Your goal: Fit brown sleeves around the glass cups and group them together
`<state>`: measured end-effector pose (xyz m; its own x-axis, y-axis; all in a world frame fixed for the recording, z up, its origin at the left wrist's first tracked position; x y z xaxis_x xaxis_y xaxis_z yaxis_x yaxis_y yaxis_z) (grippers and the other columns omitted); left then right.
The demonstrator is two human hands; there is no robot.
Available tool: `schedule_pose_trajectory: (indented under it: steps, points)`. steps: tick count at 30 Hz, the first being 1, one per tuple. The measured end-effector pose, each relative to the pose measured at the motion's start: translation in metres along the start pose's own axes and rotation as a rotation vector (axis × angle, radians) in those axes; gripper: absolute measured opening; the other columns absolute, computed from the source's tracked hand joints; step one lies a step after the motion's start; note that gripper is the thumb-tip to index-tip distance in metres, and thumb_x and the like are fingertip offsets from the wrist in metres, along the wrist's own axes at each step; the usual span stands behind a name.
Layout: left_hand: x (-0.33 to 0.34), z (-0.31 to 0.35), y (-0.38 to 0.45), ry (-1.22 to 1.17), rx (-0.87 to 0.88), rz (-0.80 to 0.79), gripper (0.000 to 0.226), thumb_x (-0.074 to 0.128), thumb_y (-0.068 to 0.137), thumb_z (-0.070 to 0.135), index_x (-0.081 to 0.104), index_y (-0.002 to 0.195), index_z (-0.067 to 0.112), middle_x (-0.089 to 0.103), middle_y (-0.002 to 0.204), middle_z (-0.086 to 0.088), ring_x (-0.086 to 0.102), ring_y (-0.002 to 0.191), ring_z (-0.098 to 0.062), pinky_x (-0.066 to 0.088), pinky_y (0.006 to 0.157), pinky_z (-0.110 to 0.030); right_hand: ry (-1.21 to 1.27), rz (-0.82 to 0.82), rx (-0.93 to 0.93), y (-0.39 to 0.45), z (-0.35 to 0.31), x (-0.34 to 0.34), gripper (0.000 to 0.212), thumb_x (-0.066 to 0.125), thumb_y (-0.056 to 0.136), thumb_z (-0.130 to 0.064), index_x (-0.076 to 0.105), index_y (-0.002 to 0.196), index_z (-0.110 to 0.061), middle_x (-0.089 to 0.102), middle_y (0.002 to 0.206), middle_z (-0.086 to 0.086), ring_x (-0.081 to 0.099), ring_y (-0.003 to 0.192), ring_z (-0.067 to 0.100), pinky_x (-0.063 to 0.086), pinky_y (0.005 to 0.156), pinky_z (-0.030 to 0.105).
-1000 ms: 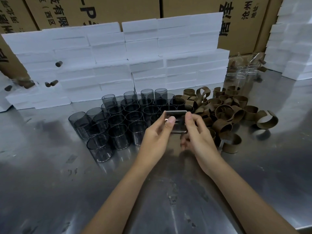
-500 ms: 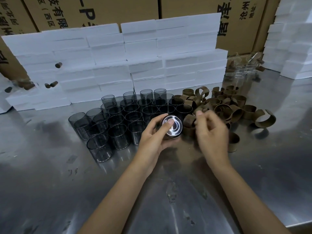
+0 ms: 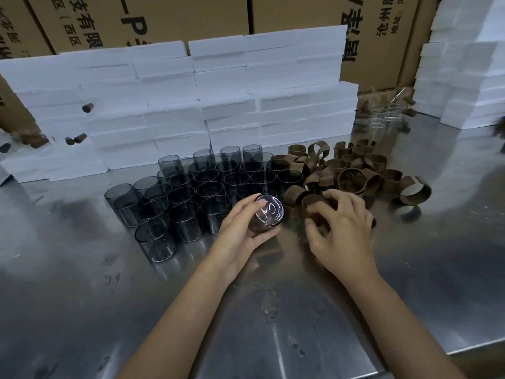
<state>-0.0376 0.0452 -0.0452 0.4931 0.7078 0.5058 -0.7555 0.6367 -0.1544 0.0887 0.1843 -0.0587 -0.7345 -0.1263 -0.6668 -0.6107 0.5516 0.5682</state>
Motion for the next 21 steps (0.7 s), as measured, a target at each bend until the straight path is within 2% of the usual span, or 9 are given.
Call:
schedule_pose_trajectory:
  steps: [3, 5, 8, 11, 14, 16, 18, 20, 21]
  points:
    - [0.001, 0.000, 0.000, 0.005, 0.002, -0.010, 0.029, 0.069, 0.096, 0.020, 0.068, 0.124, 0.011, 0.074, 0.118, -0.011, 0.076, 0.101, -0.021, 0.063, 0.084, -0.043, 0.297, 0.025, -0.079, -0.002, -0.007, 0.001, 0.015, 0.071, 0.091, -0.010, 0.070, 0.104, -0.018, 0.051, 0.141, 0.004, 0.049, 0.129, 0.025, 0.044, 0.106, 0.043]
    - [0.000, 0.000, -0.001, 0.031, 0.002, -0.025, 0.033, 0.068, 0.097, 0.026, 0.068, 0.126, 0.010, 0.073, 0.123, -0.013, 0.075, 0.106, -0.023, 0.061, 0.092, -0.045, 0.412, -0.009, -0.157, -0.004, -0.013, 0.002, 0.014, 0.067, 0.094, -0.011, 0.068, 0.105, -0.019, 0.044, 0.149, 0.000, 0.049, 0.134, 0.016, 0.042, 0.107, 0.028]
    - [0.001, 0.002, -0.003, 0.099, -0.001, -0.078, 0.046, 0.067, 0.096, 0.038, 0.064, 0.133, 0.010, 0.071, 0.128, -0.016, 0.071, 0.115, -0.026, 0.059, 0.097, -0.043, 0.407, -0.087, -0.287, -0.009, -0.023, 0.003, 0.013, 0.062, 0.095, -0.017, 0.064, 0.107, -0.023, 0.041, 0.156, -0.011, 0.043, 0.139, -0.003, 0.036, 0.105, 0.009]
    - [0.002, 0.004, -0.006, 0.152, 0.004, -0.112, 0.059, 0.073, 0.086, 0.048, 0.064, 0.134, 0.014, 0.071, 0.128, -0.014, 0.072, 0.113, -0.022, 0.059, 0.089, -0.035, 0.396, -0.130, -0.328, -0.012, -0.028, 0.005, 0.017, 0.063, 0.095, -0.014, 0.061, 0.108, -0.025, 0.039, 0.160, -0.016, 0.037, 0.136, -0.018, 0.034, 0.103, 0.005]
    - [0.002, 0.004, -0.006, 0.165, 0.012, -0.109, 0.059, 0.082, 0.082, 0.044, 0.066, 0.132, 0.016, 0.068, 0.132, -0.017, 0.072, 0.113, -0.024, 0.060, 0.092, -0.037, 0.398, -0.133, -0.323, -0.013, -0.029, 0.005, 0.020, 0.064, 0.095, -0.022, 0.057, 0.112, -0.031, 0.037, 0.162, -0.018, 0.034, 0.138, -0.018, 0.037, 0.103, 0.011]
    - [0.002, 0.003, -0.005, 0.190, 0.005, -0.117, 0.061, 0.084, 0.079, 0.042, 0.066, 0.132, 0.019, 0.067, 0.132, -0.018, 0.070, 0.117, -0.025, 0.057, 0.102, -0.042, 0.435, -0.161, -0.277, -0.013, -0.030, 0.006, 0.032, 0.063, 0.094, -0.037, 0.050, 0.123, -0.038, 0.033, 0.162, -0.025, 0.034, 0.138, -0.018, 0.037, 0.102, 0.013]
    - [0.001, 0.003, -0.005, 0.235, 0.004, -0.136, 0.066, 0.085, 0.073, 0.043, 0.066, 0.132, 0.022, 0.068, 0.132, -0.015, 0.068, 0.121, -0.024, 0.054, 0.106, -0.044, 0.513, -0.233, -0.203, -0.012, -0.032, 0.008, 0.057, 0.060, 0.094, -0.054, 0.034, 0.144, -0.045, 0.026, 0.159, -0.037, 0.030, 0.138, -0.021, 0.031, 0.104, 0.007]
    - [0.001, 0.003, -0.005, 0.259, 0.009, -0.152, 0.068, 0.084, 0.068, 0.044, 0.067, 0.131, 0.024, 0.067, 0.134, -0.011, 0.067, 0.123, -0.023, 0.053, 0.107, -0.044, 0.556, -0.282, -0.162, -0.012, -0.033, 0.011, 0.078, 0.059, 0.093, -0.059, 0.016, 0.157, -0.045, 0.019, 0.154, -0.047, 0.022, 0.142, -0.022, 0.025, 0.105, 0.000]
    - [0.001, 0.002, -0.005, 0.262, 0.005, -0.162, 0.070, 0.084, 0.068, 0.043, 0.066, 0.132, 0.024, 0.066, 0.135, -0.013, 0.066, 0.124, -0.024, 0.054, 0.105, -0.043, 0.565, -0.280, -0.147, -0.012, -0.033, 0.013, 0.083, 0.060, 0.094, -0.056, 0.010, 0.160, -0.046, 0.021, 0.154, -0.045, 0.021, 0.143, -0.021, 0.024, 0.104, -0.002]
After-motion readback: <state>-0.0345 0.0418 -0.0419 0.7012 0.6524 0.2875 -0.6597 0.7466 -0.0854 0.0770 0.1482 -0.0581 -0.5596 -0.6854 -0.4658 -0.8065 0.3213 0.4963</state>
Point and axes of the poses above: each hand's wrist, its own y-axis towards the middle knuckle, its own x-axis out of the palm, z = x × y, the point moved 1 cm from there along y, towards the middle knuckle
